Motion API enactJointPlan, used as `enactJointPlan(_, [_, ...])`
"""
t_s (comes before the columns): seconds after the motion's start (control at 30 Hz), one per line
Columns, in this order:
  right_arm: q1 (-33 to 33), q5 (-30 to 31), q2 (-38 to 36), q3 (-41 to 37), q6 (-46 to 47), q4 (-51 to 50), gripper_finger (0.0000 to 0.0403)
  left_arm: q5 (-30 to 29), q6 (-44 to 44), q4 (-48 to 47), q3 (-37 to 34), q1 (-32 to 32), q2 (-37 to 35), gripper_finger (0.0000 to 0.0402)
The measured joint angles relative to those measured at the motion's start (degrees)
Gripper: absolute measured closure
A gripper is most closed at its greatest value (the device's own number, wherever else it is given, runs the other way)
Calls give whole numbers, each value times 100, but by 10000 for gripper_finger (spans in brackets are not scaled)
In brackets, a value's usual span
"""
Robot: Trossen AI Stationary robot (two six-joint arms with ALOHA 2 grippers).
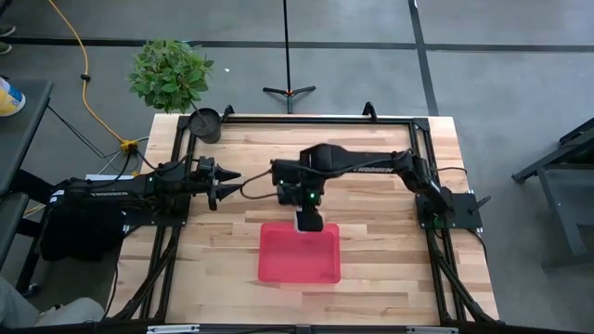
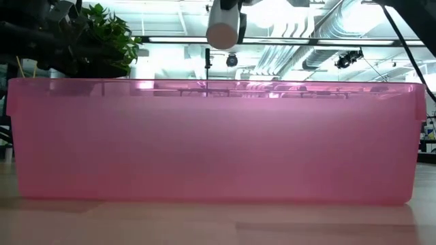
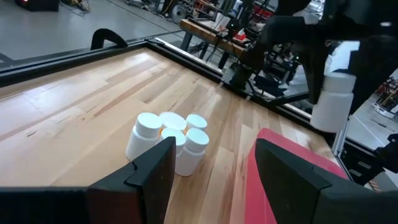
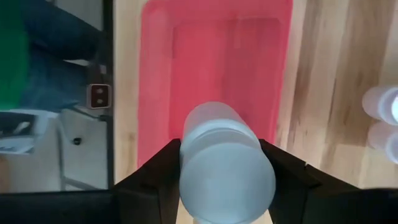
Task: Pick and place pill bottles into a basket
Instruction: Put the white pill bottle into the bin
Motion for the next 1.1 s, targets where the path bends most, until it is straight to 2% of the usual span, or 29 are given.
enactJointPlan(0.2, [371,377,48,-4,394,-18,236,0,1,1,0,1,1,149])
enactJointPlan(0.47, [728,712,580,-9,545,-88,236,24,0,1,0,0,1,149])
enactJointPlan(0.8, [699,656,1156,-11,434,-129,236,93,-7,-4,0,1,1,149])
enactJointPlan(1.1, [629,1131,1156,-9,246,-656,236,262,-14,-4,0,0,-1,149])
